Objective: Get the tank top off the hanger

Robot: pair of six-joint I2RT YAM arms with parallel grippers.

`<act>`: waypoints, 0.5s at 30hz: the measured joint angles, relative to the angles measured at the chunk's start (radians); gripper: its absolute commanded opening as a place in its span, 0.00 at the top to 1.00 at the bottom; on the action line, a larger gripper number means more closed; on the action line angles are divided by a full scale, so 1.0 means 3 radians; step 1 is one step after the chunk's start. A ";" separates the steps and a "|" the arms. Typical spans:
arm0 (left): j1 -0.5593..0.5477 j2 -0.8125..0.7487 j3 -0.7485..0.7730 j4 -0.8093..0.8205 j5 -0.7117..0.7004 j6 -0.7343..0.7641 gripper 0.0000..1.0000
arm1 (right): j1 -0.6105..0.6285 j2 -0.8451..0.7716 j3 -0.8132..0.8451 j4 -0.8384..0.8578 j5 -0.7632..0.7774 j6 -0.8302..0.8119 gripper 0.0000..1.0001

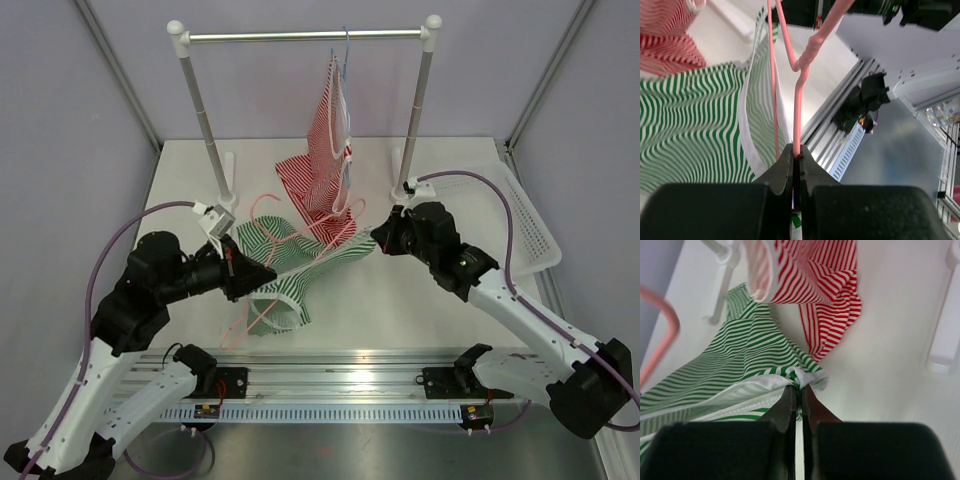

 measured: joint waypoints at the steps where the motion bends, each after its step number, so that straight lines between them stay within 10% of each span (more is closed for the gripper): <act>1: 0.0000 0.0001 0.0022 0.0085 -0.0011 -0.0033 1.00 | -0.0004 -0.0062 0.0000 -0.0023 -0.0051 -0.0003 1.00; 15: -0.0039 0.0422 0.0085 0.2684 -0.0437 -0.0462 1.00 | -0.0046 -0.0841 0.0361 0.0080 -0.1982 0.0275 1.00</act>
